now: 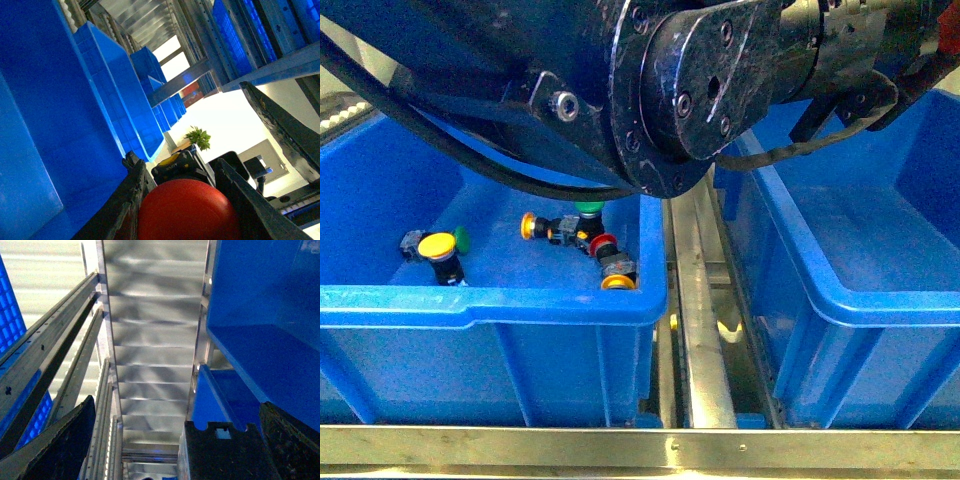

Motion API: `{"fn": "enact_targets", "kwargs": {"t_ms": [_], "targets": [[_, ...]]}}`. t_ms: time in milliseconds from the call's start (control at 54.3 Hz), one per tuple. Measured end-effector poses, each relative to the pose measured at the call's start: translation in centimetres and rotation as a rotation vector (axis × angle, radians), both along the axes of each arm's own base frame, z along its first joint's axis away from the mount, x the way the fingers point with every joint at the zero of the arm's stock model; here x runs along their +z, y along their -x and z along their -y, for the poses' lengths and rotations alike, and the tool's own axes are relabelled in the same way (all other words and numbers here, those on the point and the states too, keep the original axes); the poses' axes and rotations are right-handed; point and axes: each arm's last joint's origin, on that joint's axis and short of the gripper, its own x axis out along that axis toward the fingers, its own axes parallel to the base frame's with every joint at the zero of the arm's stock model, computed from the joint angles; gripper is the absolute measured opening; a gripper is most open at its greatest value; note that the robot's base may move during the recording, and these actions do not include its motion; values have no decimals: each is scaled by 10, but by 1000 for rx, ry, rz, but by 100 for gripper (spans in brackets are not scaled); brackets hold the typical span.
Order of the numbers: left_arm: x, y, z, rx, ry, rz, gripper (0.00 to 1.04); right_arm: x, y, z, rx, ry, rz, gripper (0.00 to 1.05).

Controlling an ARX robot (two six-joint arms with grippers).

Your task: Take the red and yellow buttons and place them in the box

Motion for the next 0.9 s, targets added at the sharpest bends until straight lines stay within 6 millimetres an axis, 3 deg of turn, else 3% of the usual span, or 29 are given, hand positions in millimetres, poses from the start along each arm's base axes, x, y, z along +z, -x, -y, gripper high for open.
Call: {"fn": "enact_targets", "kwargs": {"t_ms": [405, 460, 737, 847, 903], "targets": [[-6, 2, 3, 5, -25, -25, 33, 6, 7, 3, 5, 1, 7, 97], [-7, 3, 4, 3, -27, -28, 33, 6, 7, 3, 4, 1, 3, 91], [-8, 8, 10, 2, -39, -37, 33, -3, 8, 6, -25, 5, -63, 42], [-5, 8, 10, 8, -37, -38, 33, -4, 8, 6, -29, 7, -69, 28], [-3, 9, 9, 12, -33, -35, 33, -4, 8, 6, -30, 7, -69, 27]]}}
